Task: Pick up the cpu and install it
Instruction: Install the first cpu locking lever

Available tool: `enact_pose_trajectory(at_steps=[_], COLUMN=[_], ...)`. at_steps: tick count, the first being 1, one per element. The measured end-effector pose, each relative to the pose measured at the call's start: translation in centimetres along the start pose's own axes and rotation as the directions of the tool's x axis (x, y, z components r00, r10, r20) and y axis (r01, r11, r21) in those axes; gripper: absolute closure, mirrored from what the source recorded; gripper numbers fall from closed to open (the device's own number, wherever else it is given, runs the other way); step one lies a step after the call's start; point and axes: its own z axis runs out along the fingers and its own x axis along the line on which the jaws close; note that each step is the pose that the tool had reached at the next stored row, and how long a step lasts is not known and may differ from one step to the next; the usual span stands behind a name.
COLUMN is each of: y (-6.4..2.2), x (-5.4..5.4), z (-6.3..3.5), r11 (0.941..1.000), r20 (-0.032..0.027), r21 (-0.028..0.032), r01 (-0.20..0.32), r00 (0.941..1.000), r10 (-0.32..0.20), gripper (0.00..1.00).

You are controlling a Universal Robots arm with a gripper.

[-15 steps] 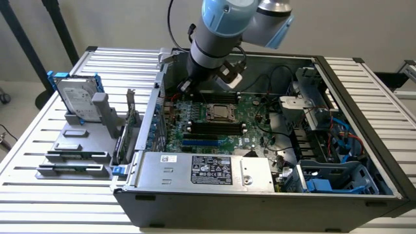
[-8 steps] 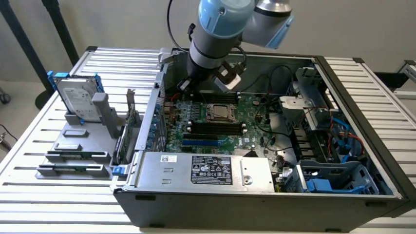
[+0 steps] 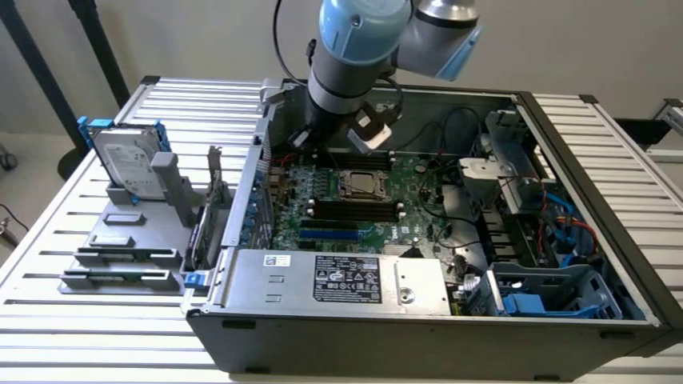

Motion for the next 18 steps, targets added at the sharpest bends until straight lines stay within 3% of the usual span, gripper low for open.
enact_pose_trajectory(at_steps=[4,6,8,11,15,18], y=[-0.16,-0.23,-0.25,-0.25,-0.26,-0.12], x=[-0.18,-0.25,-0.27,-0.27,-0.27,-0.14], z=[0.12,0.15,0.15,0.15,0.15,0.12], r11=[0.9998,0.9995,0.9988,0.9977,0.9962,0.9954], r20=[-0.0074,-0.0156,-0.0312,-0.0559,-0.0881,-0.1059], r21=[-0.0033,-0.0042,-0.0007,0.0095,0.0272,0.0423], r01=[-0.020,-0.032,-0.048,-0.067,-0.083,-0.086], r00=[0.9998,0.9994,0.9984,0.9961,0.9924,0.9903], r10=[0.020,0.032,0.048,0.068,0.085,0.090], gripper=[0.89,0.89,0.89,0.89,0.89,0.89])
